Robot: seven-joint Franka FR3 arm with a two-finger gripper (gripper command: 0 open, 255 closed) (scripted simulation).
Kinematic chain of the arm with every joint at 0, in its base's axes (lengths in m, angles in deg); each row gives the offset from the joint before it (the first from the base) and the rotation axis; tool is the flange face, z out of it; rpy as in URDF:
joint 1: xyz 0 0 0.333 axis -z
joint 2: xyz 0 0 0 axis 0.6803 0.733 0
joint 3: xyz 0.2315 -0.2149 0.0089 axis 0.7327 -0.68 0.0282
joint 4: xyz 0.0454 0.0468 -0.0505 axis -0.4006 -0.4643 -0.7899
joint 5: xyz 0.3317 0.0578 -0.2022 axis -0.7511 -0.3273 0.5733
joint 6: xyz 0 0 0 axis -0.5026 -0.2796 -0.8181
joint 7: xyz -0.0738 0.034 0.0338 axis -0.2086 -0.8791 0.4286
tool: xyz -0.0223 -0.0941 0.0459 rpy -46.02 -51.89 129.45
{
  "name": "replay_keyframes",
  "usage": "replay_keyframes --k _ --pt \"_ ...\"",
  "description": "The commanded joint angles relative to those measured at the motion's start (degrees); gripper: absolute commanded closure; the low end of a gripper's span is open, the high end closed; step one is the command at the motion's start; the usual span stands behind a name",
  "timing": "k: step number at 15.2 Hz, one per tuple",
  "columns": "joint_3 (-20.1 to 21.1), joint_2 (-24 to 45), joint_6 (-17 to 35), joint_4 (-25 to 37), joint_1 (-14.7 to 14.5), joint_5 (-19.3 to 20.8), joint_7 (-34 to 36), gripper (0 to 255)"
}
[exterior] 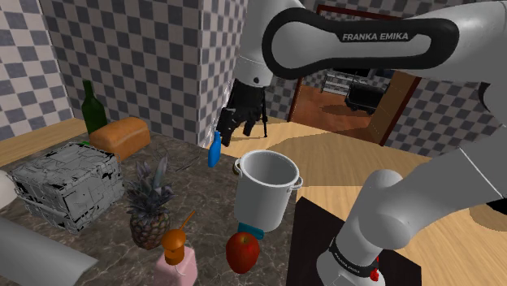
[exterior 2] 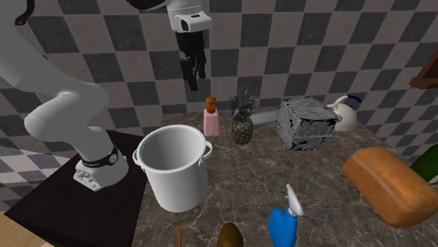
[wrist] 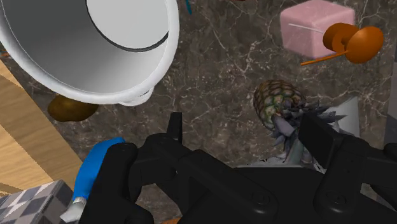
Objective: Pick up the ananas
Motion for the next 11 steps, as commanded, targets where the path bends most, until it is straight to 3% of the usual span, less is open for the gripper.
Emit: replay_keyframes --k 1,6,11 --pt "2.3 3.2 2.2 1.1 -0.3 0.2 2.0 0" --pt "8.0 12.1 7.0 5.2 -0.6 2.6 7.5 0" --pt "13.4 22.3 10.4 11.0 -0.9 7.7 14.3 0"
